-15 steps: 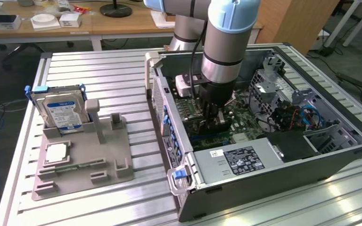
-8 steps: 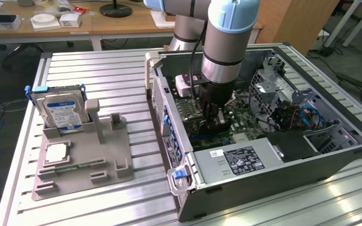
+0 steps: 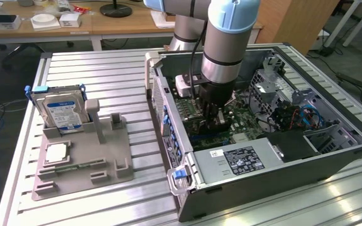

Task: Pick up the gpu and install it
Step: 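Insert the gpu into the slot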

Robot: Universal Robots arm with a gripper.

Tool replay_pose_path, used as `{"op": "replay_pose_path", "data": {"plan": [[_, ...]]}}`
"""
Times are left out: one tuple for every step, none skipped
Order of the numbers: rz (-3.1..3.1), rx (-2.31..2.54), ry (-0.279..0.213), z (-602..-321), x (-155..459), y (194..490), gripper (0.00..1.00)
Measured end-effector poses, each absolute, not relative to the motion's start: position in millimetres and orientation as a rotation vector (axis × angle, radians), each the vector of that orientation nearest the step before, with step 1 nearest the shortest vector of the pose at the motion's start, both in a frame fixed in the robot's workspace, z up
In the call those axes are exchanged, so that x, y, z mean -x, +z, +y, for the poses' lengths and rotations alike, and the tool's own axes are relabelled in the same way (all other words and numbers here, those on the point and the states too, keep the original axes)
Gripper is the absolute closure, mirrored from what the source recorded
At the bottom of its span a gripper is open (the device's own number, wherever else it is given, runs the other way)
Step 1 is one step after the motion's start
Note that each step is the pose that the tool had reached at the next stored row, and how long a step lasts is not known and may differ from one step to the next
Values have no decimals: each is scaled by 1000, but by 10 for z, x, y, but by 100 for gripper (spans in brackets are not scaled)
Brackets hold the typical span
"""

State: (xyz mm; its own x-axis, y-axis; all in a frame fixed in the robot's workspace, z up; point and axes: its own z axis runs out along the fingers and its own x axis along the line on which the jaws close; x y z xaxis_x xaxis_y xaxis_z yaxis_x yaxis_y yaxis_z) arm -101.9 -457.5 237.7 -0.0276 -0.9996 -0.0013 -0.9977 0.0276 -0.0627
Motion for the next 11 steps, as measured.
{"op": "replay_pose_path", "data": {"plan": [[2219, 2158, -71, -4572, 1021, 2378, 74], [2218, 2156, -73, -4571, 1021, 2378, 74], [2217, 2156, -74, -4570, 1020, 2379, 74], [2216, 2155, -75, -4569, 1019, 2379, 74], [2216, 2155, -75, -4569, 1019, 2379, 74], [2215, 2155, -76, -4568, 1018, 2381, 74], [2215, 2154, -77, -4568, 1019, 2381, 74], [2214, 2153, -78, -4568, 1019, 2381, 74], [2214, 2153, -79, -4568, 1019, 2381, 74], [2214, 2153, -79, -4569, 1019, 2380, 74], [2214, 2154, -79, -4569, 1019, 2376, 74]]}}
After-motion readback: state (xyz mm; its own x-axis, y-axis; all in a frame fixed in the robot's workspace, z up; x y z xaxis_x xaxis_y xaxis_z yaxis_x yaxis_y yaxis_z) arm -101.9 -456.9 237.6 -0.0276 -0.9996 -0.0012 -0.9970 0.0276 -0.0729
